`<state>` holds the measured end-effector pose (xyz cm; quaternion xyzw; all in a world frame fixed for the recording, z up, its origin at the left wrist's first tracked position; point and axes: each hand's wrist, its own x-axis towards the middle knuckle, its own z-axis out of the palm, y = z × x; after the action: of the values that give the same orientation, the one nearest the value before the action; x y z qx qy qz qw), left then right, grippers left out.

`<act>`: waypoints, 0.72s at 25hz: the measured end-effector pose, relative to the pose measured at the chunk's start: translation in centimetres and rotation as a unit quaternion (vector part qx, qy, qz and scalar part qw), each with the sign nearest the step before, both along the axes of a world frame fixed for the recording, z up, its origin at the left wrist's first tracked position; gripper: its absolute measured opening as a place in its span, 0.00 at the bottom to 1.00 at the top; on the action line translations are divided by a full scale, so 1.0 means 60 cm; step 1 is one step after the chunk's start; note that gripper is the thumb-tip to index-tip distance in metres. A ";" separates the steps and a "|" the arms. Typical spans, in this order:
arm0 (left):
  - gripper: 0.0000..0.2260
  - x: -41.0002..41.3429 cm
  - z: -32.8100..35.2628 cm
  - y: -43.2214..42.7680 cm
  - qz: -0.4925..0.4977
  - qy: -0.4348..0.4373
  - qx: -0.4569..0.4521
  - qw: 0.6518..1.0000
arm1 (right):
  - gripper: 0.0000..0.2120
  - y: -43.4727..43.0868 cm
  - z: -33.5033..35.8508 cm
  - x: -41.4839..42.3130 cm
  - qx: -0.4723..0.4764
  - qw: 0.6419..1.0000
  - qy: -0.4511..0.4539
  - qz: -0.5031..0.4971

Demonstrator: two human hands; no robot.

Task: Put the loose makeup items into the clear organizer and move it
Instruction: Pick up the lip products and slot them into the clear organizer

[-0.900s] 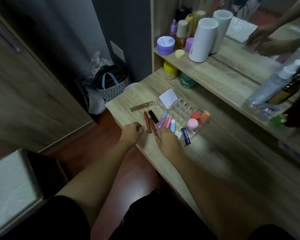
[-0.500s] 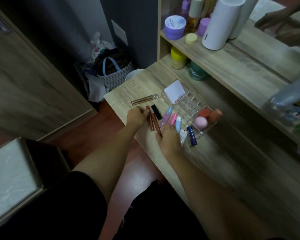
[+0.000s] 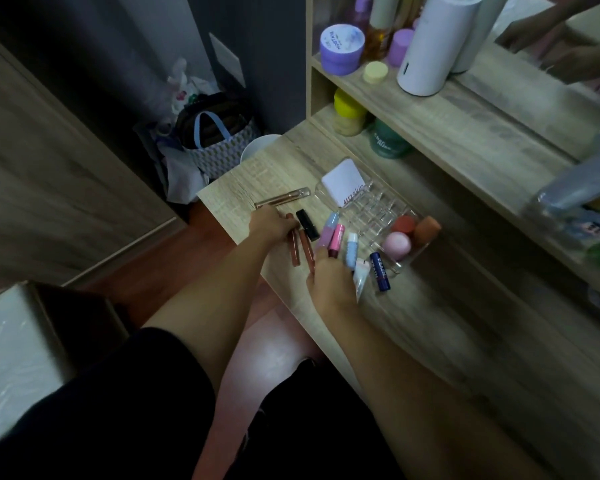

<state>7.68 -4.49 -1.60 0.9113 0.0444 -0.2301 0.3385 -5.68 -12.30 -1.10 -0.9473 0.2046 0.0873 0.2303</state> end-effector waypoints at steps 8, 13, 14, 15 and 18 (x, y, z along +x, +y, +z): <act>0.09 0.009 0.009 0.018 0.006 0.033 -0.042 0.999 | 0.18 -0.012 0.022 -0.012 0.038 0.999 -0.022 -0.007; 0.05 0.036 0.066 0.016 0.042 0.052 -0.214 0.974 | 0.15 -0.093 0.078 0.000 0.252 0.957 -0.119 -0.080; 0.03 0.043 0.082 0.006 0.030 0.048 -0.242 0.969 | 0.14 -0.111 0.086 0.014 0.284 0.943 -0.132 -0.110; 0.02 0.049 0.097 -0.004 0.013 0.038 -0.261 0.964 | 0.12 -0.127 0.093 0.028 0.306 0.930 -0.148 -0.141; 0.02 0.069 0.137 -0.046 -0.059 -0.014 -0.296 0.953 | 0.10 -0.174 0.116 0.055 0.318 0.909 -0.190 -0.190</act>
<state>11.81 -7.23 6.65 0.7746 -0.0842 -0.2393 0.5794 -2.37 -22.75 5.87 -0.7658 0.2947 -0.0795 0.5660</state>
